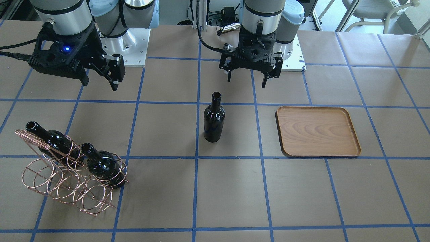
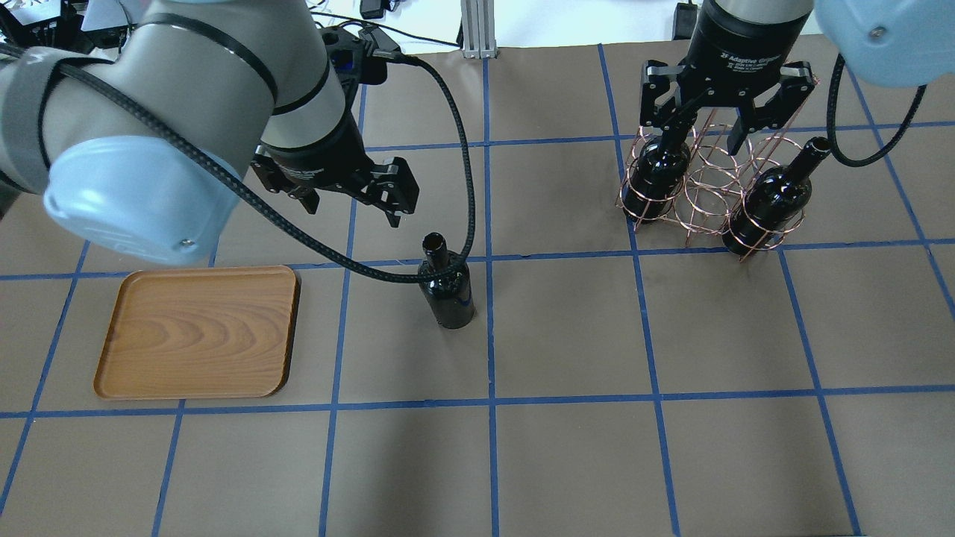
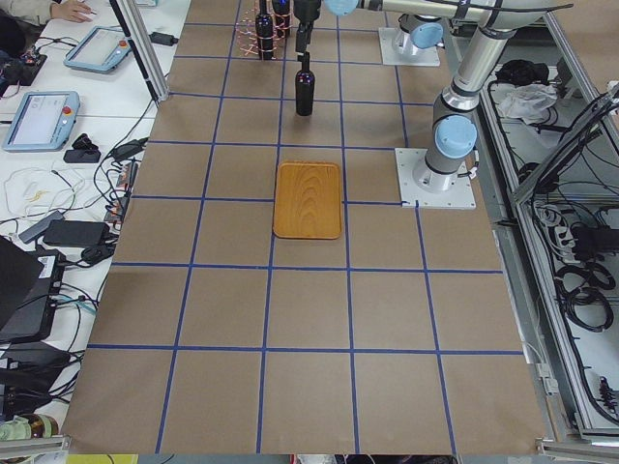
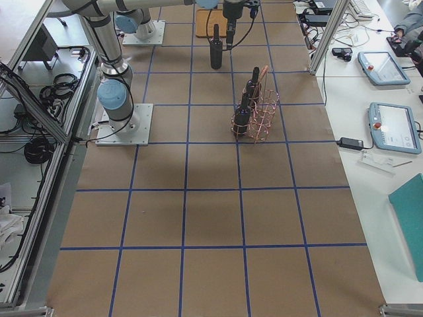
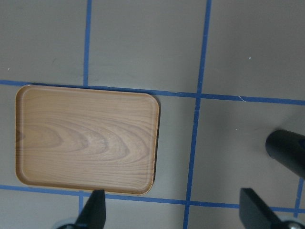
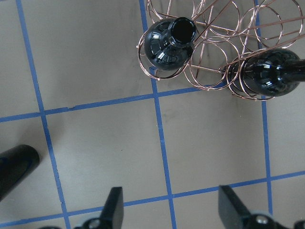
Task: Take wine from basket and place on tray
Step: 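Grasp the bottle neck with the left gripper while the right arm withdraws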
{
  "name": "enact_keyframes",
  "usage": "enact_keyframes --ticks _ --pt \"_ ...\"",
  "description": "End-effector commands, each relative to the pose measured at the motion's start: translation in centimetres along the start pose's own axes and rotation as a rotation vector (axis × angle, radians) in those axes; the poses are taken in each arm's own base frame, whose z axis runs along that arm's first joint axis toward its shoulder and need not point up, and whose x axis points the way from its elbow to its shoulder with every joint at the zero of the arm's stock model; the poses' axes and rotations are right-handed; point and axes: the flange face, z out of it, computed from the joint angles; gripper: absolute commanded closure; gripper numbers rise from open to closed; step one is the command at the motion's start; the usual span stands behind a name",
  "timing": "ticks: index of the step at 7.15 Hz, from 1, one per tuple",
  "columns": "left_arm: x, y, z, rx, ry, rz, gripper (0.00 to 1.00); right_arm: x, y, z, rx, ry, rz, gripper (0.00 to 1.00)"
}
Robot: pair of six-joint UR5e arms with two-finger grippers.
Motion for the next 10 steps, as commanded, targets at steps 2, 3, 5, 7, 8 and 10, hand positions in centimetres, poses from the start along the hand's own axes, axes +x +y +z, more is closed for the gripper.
enact_keyframes --ticks 2,3,5,7,8,10 --pt "3.6 -2.4 3.8 0.011 0.065 0.032 0.00 0.5 -0.2 0.2 -0.002 0.000 0.009 0.25" --pt "3.8 -3.2 5.5 -0.005 0.072 0.041 0.00 0.5 -0.4 -0.7 0.030 -0.008 0.019 0.35" --pt "3.9 -3.3 8.3 -0.052 0.068 0.048 0.03 0.5 -0.3 -0.7 0.032 -0.010 0.010 0.35" --pt "4.0 -3.4 9.0 -0.068 0.073 0.048 0.07 0.5 -0.5 -0.4 0.034 -0.006 0.019 0.07" --pt "4.1 -3.3 9.2 -0.080 0.073 0.050 0.14 0.4 -0.6 -0.5 0.040 -0.010 0.019 0.08" --pt "4.4 -3.0 9.5 -0.104 0.084 0.050 0.30 0.4 -0.6 -0.5 0.036 -0.011 0.021 0.00"
